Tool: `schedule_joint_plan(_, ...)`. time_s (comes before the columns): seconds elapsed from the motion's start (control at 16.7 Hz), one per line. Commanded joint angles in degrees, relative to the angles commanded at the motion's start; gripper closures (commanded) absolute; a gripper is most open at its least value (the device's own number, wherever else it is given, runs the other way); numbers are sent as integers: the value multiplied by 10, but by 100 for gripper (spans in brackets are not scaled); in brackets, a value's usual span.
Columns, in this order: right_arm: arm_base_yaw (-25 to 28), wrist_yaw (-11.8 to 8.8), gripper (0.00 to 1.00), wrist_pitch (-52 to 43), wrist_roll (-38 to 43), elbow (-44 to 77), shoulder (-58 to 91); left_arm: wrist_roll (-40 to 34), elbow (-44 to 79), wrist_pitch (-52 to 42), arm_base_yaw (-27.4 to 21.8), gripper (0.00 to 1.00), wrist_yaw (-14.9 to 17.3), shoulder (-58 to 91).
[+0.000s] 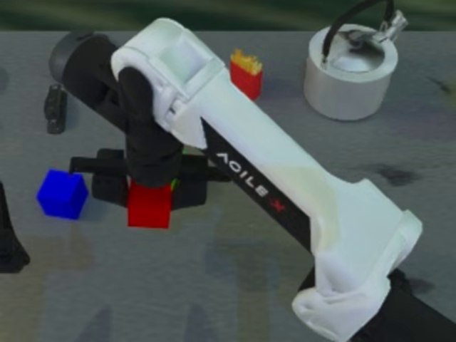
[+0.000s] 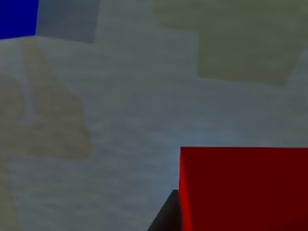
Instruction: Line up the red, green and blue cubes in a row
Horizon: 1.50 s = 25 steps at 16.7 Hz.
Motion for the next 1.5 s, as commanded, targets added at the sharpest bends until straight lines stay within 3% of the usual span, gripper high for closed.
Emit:
schedule_joint_plan(0.06, 0, 0, 100, 0, 0, 0, 0, 0, 0, 0, 0, 0, 0, 0)
schedule_joint_plan(0.12, 6, -12, 100, 81, 0, 34, 12, 0, 0, 0, 0, 0, 0, 0)
schedule_joint_plan(0.9, 2, 2, 100, -5, 2, 160, 156, 0, 0, 0, 0, 0, 0, 0)
schedule_joint_plan(1.5, 2, 2, 25, -5, 2, 160, 156, 0, 0, 0, 0, 0, 0, 0)
